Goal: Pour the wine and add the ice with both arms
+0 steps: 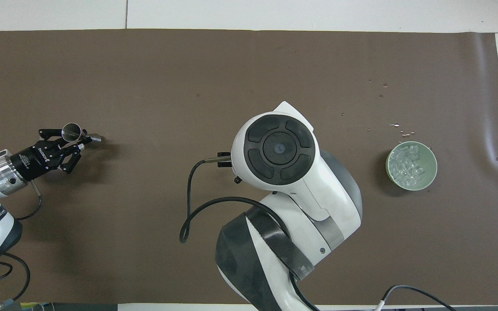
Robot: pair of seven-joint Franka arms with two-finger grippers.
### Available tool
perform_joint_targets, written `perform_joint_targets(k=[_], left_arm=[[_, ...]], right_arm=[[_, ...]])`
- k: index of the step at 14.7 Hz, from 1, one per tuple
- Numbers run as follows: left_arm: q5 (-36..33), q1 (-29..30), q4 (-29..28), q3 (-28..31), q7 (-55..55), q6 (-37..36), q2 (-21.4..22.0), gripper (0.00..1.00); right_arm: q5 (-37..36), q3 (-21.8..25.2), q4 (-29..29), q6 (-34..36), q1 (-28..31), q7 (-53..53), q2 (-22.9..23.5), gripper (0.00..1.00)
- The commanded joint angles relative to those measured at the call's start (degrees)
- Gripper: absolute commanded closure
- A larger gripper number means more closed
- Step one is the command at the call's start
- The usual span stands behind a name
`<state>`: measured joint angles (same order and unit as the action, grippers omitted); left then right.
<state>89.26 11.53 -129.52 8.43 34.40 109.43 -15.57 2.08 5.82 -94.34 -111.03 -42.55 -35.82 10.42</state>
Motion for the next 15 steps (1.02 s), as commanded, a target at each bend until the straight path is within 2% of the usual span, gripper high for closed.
perform_joint_targets(k=[1, 5, 6, 7, 9, 11, 12, 13, 14, 15], left_arm=[[1.35, 0.34, -1.97, 0.01, -1.27, 0.08, 1.68, 0.0], [1.0, 0.42, -1.71, 0.1, -1.35, -0.44, 1.68, 0.0], [0.57, 0.95, -1.44, 0.27, -1.35, -0.79, 1.68, 0.0], [-2.05, 1.56, -0.83, 0.36, -1.35, -0.8, 1.86, 0.0], [-11.78, 2.62, 2.23, 0.36, -1.35, -0.53, 1.95, 0.0], [-21.62, 2.62, 5.31, 0.36, -1.35, 0.08, 2.04, 0.0], [-25.42, 2.45, 7.15, 0.36, -1.27, 0.08, 2.12, 0.0], [-28.85, 2.27, 9.0, 0.36, -1.01, -0.18, 2.12, 0.0], [-32.62, 2.18, 10.93, 0.36, -0.92, -0.79, 2.21, 0.0], [-36.58, 2.18, 13.04, 0.36, -1.0, -0.97, 2.3, 0.0]], right_arm=[[-0.5, 0.07, -1.55, -1.55, -0.08, -1.27, -0.4, 0.87], [-0.32, 0.07, -3.84, -3.67, -0.17, -1.27, -1.02, 0.84], [-0.23, 0.07, -3.92, -3.67, -0.17, -1.27, -1.11, 0.8], [-0.15, 0.07, -3.92, -3.67, -0.17, -1.27, -1.11, 0.78], [0.12, -0.02, -3.84, -3.67, -0.17, -1.27, -1.11, 0.69], [0.12, -0.02, -3.49, -3.23, -0.17, -1.27, -1.02, 0.57], [0.12, -0.02, -3.31, -3.14, -0.17, -1.27, -1.02, 0.37], [0.03, -0.02, -3.13, -3.05, -0.17, -1.18, -0.93, 0.29], [-0.14, -0.02, -2.35, -2.7, -0.17, -1.18, -0.76, 0.15], [-0.67, -0.02, -0.25, -0.35, -0.08, -0.66, -0.5, 0.06]])
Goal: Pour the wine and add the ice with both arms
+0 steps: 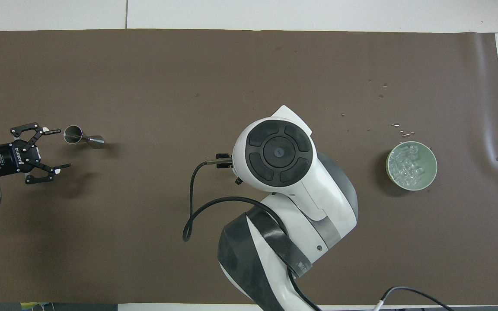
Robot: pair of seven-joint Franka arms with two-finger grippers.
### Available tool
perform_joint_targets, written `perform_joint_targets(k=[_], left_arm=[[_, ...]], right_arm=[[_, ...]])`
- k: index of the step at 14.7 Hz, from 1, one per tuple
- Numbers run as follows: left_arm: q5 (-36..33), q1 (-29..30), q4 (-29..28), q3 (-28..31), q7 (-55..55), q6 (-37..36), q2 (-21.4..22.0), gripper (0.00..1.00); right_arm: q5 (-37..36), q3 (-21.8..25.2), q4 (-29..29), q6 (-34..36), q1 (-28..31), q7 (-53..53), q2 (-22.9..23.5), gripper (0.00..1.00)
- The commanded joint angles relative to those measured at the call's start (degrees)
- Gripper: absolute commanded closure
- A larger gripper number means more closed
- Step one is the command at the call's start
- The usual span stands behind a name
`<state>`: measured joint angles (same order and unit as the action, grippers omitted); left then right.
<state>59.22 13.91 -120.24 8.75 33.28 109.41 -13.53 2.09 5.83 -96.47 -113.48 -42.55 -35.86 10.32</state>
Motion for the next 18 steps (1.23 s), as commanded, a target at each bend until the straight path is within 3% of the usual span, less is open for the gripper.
perform_joint_targets(k=[1, 5, 9, 11, 18], left_arm=[[-9.96, -0.63, 5.0, 0.03, 0.21, -0.95, 0.86, 0.0], [-26.23, -4.06, 15.71, -0.41, -0.67, -3.4, 1.49, 0.0], [-33.26, -6.07, 21.7, -0.84, -10.93, -6.74, 2.8, 0.0], [-40.63, -9.15, 22.5, -0.93, -12.87, -7.28, 5.86, 0.0], [-50.94, -19.26, 21.72, -0.93, -23.77, -7.71, 12.12, 0.0]], right_arm=[[-0.94, 0.06, 4.68, 5.17, 0.27, -0.27, -0.13, 0.01], [-2.53, 0.58, 7.08, 9.67, 5.27, 5.42, -2.49, 0.0], [-2.53, 0.67, 6.9, 15.91, 15.02, 17.37, -7.15, 0.0], [-2.53, 0.67, 6.29, 18.2, 19.77, 18.8, -8.91, 0.0], [-2.53, 0.76, 6.55, 26.01, 33.48, 26.87, -12.43, 0.0]])
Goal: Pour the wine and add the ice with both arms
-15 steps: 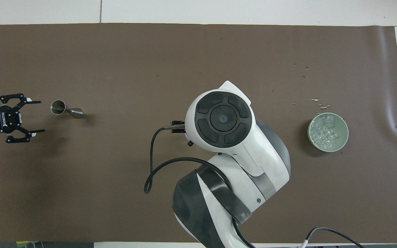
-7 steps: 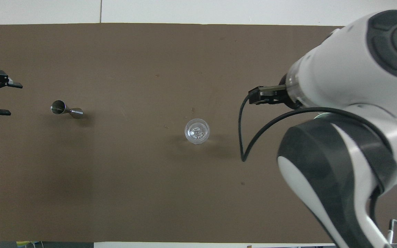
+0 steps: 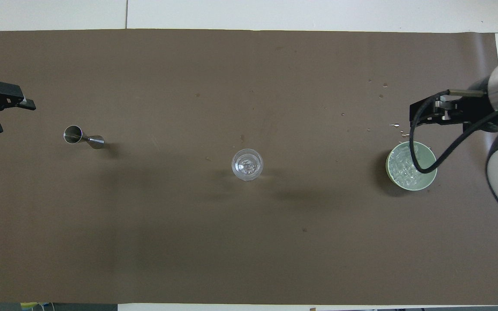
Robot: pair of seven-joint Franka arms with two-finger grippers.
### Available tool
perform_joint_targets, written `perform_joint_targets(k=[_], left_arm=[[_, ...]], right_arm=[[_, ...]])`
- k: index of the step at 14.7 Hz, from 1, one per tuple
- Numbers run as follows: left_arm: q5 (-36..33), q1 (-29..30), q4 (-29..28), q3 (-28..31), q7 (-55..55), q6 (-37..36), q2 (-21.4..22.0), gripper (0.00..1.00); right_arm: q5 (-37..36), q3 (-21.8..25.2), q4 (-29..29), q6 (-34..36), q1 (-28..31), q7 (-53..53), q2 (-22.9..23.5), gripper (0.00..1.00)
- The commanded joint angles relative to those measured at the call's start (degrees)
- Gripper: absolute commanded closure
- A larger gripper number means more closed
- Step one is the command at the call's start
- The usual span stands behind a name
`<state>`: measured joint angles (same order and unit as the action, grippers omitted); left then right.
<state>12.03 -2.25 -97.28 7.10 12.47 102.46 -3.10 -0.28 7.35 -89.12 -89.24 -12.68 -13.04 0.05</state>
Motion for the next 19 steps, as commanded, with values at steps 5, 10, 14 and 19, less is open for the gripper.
perform_joint_targets(k=[5, 10, 14, 19], left_arm=[[-7.72, -2.6, -0.54, -1.73, -12.89, -5.07, 4.33, 0.0], [-11.94, 1.72, 4.54, -8.07, -14.32, -13.32, 5.12, 0.0], [-11.68, 1.98, 4.56, -8.25, -14.32, -15.1, 5.91, 0.0], [-11.41, 1.54, 3.33, -8.25, -14.4, -14.74, 6.35, 0.0]], right_arm=[[2.12, -0.32, -0.35, 7.67, 11.27, 11.34, -5.15, 0.0], [1.77, -0.22, -2.1, 10.59, 14.7, 15.06, -6.73, 0.0], [1.34, -2.42, -4.4, 9.44, 15.14, 15.23, -7.7, 0.0], [1.51, -3.66, -5.9, 9.18, 15.4, 17.42, -8.32, 0.0]])
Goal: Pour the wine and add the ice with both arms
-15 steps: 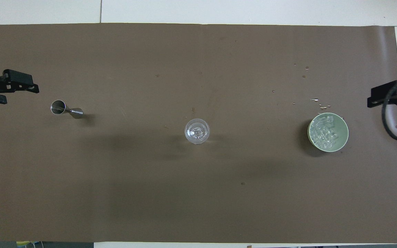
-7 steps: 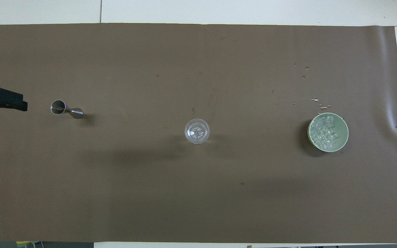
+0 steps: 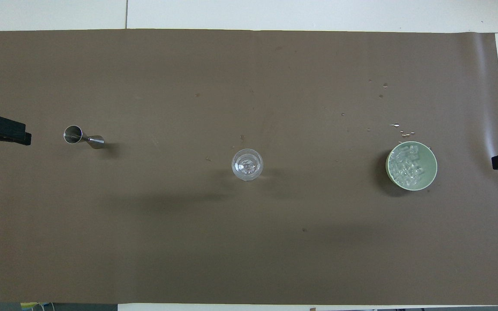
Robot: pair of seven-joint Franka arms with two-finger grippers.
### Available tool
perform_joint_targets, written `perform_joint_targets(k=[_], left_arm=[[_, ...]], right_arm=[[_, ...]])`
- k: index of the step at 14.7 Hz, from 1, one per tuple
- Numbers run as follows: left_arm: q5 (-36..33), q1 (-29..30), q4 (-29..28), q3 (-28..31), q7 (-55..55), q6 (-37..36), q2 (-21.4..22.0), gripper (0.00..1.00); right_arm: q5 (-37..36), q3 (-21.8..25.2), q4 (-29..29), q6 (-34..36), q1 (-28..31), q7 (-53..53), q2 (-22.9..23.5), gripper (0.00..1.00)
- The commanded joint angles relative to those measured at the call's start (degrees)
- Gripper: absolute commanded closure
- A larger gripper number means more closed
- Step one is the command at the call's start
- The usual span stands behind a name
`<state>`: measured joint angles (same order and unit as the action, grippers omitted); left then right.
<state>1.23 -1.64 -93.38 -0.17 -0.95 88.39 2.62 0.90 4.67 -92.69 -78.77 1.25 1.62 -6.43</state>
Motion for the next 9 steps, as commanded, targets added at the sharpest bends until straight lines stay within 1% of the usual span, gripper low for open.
perform_joint_targets(k=[1, 4, 5, 9], left_arm=[[-0.61, 0.68, -0.57, -0.97, -0.98, -0.76, 0.63, 0.0], [0.78, 0.5, 0.48, -0.88, -0.81, -2.42, 0.11, 0.0], [0.88, 0.59, 1.61, -0.79, -0.81, -3.21, -0.33, 0.0], [0.44, 0.5, 1.63, -0.7, -1.15, -3.4, -0.25, 0.0]], right_arm=[[0.33, -0.98, -1.45, -1.21, 1.56, 3.56, -1.48, 0.0], [0.33, -0.89, -1.35, -1.91, 2.27, 4.09, -1.3, 0.0], [0.33, -0.72, -1.44, -1.91, 2.35, 4.0, -1.3, 0.0], [0.33, -0.71, -1.44, -2.0, 2.36, 3.83, -1.3, 0.0]])
